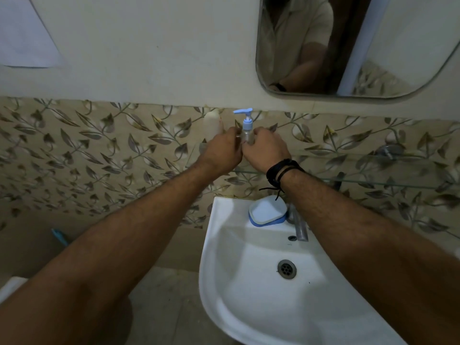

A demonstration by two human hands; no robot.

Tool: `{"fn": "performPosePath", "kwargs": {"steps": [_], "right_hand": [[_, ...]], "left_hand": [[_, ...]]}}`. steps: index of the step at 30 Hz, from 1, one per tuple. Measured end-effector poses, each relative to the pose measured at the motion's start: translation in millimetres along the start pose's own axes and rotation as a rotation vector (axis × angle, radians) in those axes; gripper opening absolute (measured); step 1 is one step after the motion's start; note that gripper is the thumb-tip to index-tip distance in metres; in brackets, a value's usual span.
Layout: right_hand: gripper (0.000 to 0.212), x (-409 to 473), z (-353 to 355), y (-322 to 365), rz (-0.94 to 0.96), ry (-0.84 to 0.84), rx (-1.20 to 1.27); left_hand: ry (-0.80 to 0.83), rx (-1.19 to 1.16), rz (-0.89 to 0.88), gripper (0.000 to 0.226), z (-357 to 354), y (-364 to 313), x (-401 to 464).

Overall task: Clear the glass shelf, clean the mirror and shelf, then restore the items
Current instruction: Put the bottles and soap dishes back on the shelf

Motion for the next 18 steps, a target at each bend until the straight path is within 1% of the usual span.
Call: {"fn": "performPosePath", "kwargs": {"steps": [5,12,16,18], "right_hand": [[0.027,-4.0,-0.3,-1.2,-0.006,-0.013,0.016],[0.030,-6.9,-2.6,-3.1,-0.009,-0.012,0.005],[0.035,-8.0,-2.8,-5.0,-0.018,-0.019,0.013],[0.043,-9.0,-2.1,-5.6,-0.016,-0.029,0.007]], "left_hand": [[0.003,0.000,-0.008,0.036,0.5,0.3,-1.1],[0.011,-0.006,-0.023,0.036,-2.8,3.4,-2.3],[-0.019,-0.024,-0.033,0.037,-3.6,3.1,-2.9],[-0.049,-0.024,-0.035,0.037,-3.2,2.5,-4.7]]}}
Point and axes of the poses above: each hand's wrist, its own x-axis towards the middle knuckle, its own z-axis out of the back of the hand, y = z × x, the point moved 3 cm from there along x, towards the middle knuckle, and after that the axes turned 6 degrees about y, right-handed, at the moved point
